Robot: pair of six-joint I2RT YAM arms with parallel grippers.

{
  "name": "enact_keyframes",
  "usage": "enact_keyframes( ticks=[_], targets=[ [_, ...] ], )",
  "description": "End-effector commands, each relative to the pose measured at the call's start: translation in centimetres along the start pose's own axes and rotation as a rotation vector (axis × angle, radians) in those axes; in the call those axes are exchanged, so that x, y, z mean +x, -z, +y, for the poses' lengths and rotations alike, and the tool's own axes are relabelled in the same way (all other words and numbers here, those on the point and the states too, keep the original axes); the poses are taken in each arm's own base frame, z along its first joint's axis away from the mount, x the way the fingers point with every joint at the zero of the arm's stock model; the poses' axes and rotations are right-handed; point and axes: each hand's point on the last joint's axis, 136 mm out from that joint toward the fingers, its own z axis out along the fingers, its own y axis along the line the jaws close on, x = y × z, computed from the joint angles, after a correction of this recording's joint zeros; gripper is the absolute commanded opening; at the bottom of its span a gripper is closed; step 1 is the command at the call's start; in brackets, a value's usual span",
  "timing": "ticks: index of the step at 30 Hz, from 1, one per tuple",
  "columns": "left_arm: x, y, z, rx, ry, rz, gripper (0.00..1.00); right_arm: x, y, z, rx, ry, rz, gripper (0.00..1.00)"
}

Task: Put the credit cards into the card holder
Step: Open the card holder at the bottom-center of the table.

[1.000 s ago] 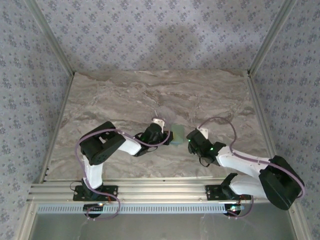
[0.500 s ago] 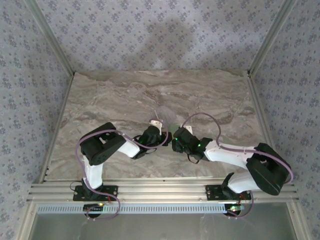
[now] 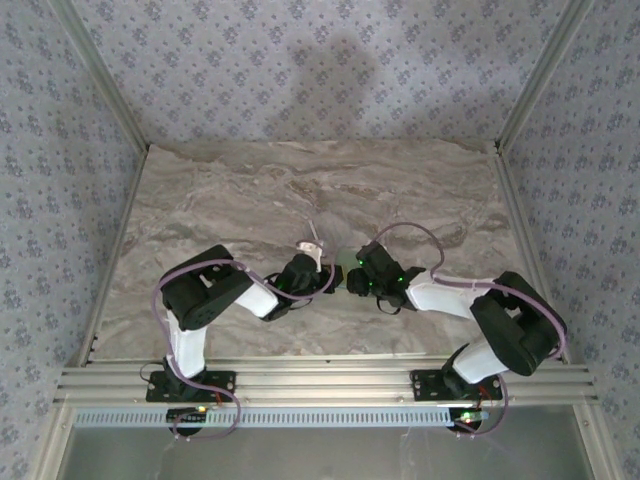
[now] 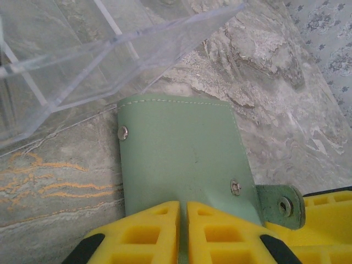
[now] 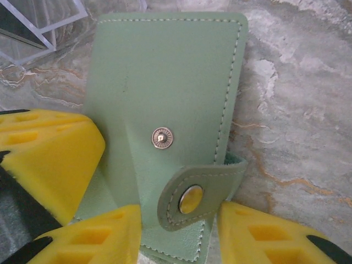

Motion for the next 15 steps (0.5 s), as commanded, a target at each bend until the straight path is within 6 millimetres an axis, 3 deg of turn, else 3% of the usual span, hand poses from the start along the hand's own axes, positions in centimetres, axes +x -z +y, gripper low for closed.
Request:
enact_keyframes(
  ticks=[1,15],
  targets=[
    [13.8,5.0,12.3,-0.412,0.028,0.467,0.12,0.4,0.1,1.9,-0.079,0.020,0.016,0.41],
    [14.9,4.5,12.6,-0.392,0.068,0.475,0.12,-0.4,2.3,3.5,-0.121,0.017,-0.014,0.23]
  ],
)
